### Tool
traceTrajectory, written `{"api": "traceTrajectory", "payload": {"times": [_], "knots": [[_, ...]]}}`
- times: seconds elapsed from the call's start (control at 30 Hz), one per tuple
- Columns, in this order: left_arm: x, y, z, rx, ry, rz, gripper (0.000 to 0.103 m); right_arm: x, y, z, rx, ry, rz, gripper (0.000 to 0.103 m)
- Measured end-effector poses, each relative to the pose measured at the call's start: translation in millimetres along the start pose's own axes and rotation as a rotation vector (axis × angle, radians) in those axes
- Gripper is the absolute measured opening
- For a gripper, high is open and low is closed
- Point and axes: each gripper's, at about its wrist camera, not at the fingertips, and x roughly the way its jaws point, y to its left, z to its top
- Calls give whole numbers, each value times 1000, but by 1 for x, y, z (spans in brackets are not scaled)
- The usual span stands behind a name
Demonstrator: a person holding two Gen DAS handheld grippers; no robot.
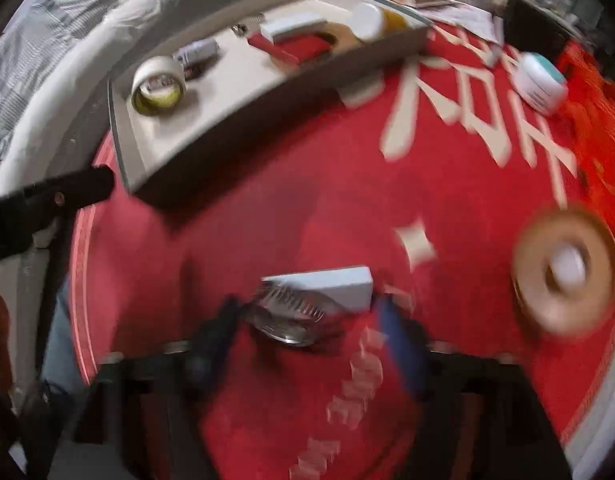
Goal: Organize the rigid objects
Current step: 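Grasp the steel hose clamp with the left tool while the right tool moves over the tan ring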
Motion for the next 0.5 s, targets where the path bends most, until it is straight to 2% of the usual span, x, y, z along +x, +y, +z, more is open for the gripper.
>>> {"api": "traceTrajectory", "payload": {"times": [0.03,0.1,0.17,0.3,0.4,0.5], "knots": [[-2,-3,-5,14,2,-12,103,-10,-6,-12,36,-35,-27,95],[-7,-16,-17,68,6,-44,103,-24,-21,-28,95,-64,-29,95],[-9,-37,-27,132,9,-69,103,-34,-40,-45,173,-65,-13,95],[-3,-84,-42,233,17,-100,103,-40,-75,-76,312,-36,-45,95],[6,-107,-46,257,35,-106,103,-41,-93,-96,416,-20,-31,95],[19,-126,-50,262,52,-100,103,-47,-99,-109,458,-31,-19,95]]}}
